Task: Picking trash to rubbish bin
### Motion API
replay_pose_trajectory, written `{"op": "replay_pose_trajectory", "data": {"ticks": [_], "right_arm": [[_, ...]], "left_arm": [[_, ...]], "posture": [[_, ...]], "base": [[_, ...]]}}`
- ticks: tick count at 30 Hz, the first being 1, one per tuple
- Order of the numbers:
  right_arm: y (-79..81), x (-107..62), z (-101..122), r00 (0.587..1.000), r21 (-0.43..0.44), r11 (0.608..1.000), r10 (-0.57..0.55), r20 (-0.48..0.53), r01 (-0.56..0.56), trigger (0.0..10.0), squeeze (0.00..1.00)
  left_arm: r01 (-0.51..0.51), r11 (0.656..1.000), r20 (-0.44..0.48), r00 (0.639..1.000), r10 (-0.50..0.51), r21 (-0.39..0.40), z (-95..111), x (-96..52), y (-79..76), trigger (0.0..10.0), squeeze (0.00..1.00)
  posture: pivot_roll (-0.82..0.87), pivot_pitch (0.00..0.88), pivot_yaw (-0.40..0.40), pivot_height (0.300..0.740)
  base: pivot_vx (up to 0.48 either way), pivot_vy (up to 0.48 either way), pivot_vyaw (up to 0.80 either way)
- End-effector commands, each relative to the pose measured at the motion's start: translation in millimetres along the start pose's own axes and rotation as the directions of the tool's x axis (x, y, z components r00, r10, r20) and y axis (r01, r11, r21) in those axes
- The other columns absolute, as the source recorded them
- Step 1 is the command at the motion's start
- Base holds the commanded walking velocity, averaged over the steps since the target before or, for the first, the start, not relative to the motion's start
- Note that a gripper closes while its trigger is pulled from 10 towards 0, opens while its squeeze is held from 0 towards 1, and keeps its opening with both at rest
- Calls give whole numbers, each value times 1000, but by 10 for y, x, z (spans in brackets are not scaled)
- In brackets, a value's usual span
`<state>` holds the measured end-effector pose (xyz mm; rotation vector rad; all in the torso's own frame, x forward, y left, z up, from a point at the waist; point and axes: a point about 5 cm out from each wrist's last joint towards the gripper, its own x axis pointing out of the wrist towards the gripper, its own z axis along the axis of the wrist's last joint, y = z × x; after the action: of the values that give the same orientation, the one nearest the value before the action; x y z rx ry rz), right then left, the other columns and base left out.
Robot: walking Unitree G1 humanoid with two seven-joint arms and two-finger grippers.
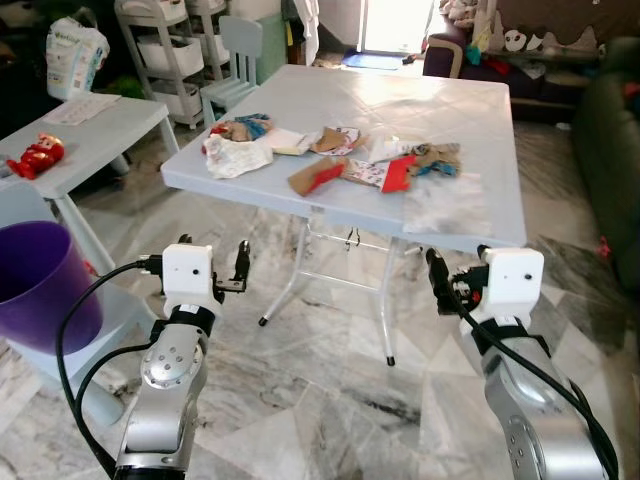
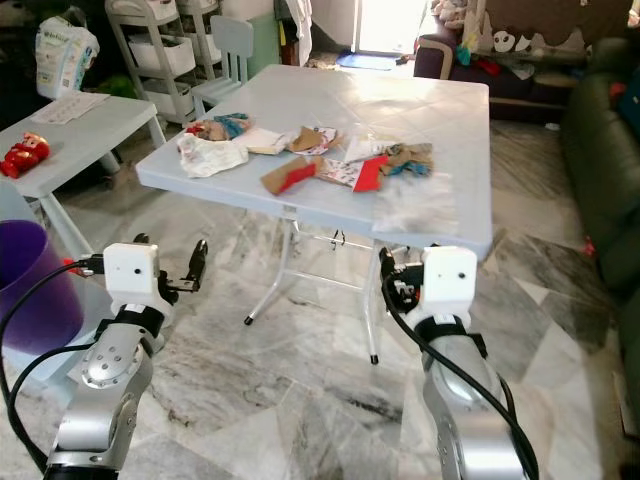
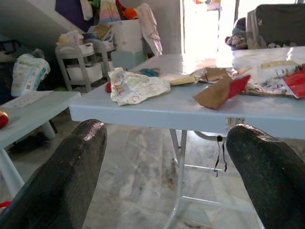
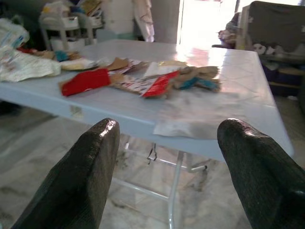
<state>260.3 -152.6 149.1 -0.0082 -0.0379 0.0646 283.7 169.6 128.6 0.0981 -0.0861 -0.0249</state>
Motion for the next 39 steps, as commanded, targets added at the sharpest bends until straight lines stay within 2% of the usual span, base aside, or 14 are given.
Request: {"op": "replay_pose_trajectory", "data": {"ticks": [1, 4, 9, 39], "right_arm": [[-48, -3, -17, 1000, -17, 1000, -23, -13, 23, 10000, 0], [-39, -3, -13, 1000, -17, 1000, -21, -7, 21, 10000, 0], [-24, 6, 10, 1000, -21, 1000, -14, 12, 14, 10000, 0], [11, 19, 13, 1000, -27, 1000, 11, 21, -10, 10000, 0]], "left_arm": [[9, 1000, 2, 1000, -9, 0, 8, 18, -5, 10000, 0], [3, 1000, -3, 1000, -4, -24, 15, 23, 17, 10000, 0], [13, 998, 16, 1000, -12, -61, 66, 47, 15, 10000, 0], [18, 998, -7, 1000, -18, -54, 25, 36, -13, 10000, 0]], "posture": [[-104, 28, -21, 740], [-103, 31, -22, 740], [-102, 30, -21, 740], [-104, 30, -25, 740]], "base": [[0, 0, -800], [0, 0, -800], [52, 0, 0], [390, 0, 0]]}}
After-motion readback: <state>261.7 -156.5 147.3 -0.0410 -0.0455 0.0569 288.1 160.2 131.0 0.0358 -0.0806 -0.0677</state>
